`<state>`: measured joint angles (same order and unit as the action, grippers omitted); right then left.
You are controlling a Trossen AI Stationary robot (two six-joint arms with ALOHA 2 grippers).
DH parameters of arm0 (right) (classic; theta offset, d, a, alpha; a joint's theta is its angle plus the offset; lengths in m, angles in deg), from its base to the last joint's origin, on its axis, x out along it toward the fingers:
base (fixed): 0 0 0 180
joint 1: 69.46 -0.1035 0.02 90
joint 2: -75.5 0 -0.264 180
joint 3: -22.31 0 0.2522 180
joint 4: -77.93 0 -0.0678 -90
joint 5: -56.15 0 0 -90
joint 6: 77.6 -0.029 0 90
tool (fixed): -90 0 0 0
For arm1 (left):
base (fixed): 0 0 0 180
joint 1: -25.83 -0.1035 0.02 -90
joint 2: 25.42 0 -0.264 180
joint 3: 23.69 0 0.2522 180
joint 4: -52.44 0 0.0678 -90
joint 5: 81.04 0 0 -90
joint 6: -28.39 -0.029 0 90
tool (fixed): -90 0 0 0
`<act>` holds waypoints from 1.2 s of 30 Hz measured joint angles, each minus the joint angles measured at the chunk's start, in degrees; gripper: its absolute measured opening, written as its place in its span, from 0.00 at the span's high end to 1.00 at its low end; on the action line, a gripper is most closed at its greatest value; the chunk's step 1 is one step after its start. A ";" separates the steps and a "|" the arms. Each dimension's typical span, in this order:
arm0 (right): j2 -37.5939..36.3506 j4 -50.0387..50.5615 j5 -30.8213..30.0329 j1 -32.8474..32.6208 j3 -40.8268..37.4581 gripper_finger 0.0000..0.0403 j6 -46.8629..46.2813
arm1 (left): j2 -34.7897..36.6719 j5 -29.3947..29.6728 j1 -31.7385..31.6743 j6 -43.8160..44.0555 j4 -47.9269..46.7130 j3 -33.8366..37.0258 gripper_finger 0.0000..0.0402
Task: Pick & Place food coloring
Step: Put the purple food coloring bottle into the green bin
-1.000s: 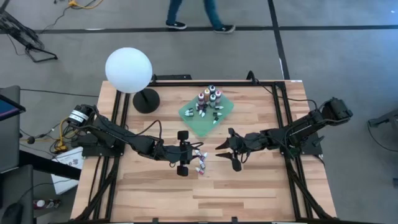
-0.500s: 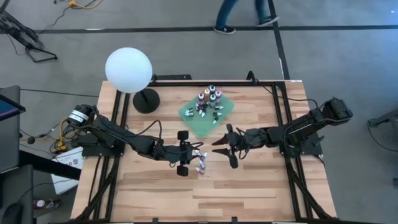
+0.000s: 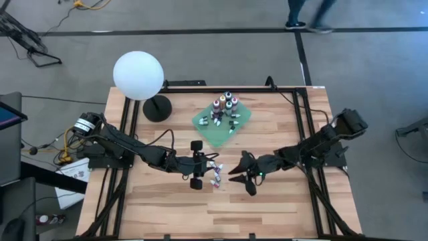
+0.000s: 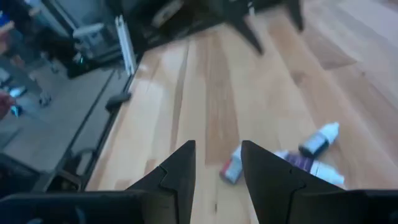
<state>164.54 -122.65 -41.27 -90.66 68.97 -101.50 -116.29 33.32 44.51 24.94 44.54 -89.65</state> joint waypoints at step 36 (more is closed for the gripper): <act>-2.49 13.46 10.54 8.47 6.46 0.70 15.62 | 0.02 -8.50 -1.44 3.93 -7.87 0.01 0.72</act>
<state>162.04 -109.18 -30.74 -82.19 75.43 -85.88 -116.27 24.82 43.06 28.87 36.67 -89.63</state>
